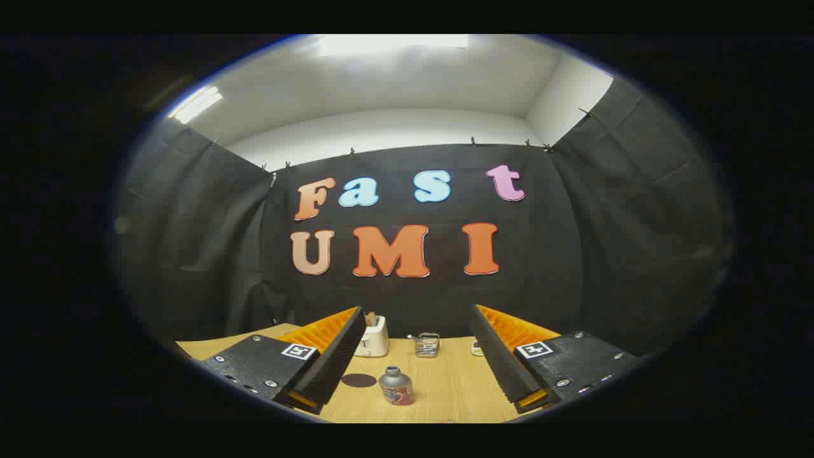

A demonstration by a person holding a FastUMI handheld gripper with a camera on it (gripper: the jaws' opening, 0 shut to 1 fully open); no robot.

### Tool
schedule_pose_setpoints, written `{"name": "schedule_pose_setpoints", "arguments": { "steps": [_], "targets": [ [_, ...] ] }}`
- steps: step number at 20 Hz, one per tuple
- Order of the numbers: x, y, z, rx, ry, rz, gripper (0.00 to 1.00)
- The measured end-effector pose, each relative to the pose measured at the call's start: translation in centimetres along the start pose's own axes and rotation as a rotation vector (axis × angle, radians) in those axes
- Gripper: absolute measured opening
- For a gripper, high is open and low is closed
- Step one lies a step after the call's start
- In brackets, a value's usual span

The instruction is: Take the bottle from table, then pour the juice into the cup, finally place the bottle on the coaster

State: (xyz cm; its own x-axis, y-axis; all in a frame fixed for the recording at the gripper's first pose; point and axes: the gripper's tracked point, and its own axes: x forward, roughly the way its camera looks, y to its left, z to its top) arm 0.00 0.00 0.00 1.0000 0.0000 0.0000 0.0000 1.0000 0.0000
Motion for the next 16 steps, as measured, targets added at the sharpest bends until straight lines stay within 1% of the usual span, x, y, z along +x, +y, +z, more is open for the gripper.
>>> {"name": "schedule_pose_setpoints", "arguments": {
  "steps": [8,16],
  "targets": [
    [0.3,1.3,-0.3,-0.022,0.008,0.022,0.98],
    [0.6,2.2,-0.6,-0.015,0.013,0.043,0.98]
  ]
}}
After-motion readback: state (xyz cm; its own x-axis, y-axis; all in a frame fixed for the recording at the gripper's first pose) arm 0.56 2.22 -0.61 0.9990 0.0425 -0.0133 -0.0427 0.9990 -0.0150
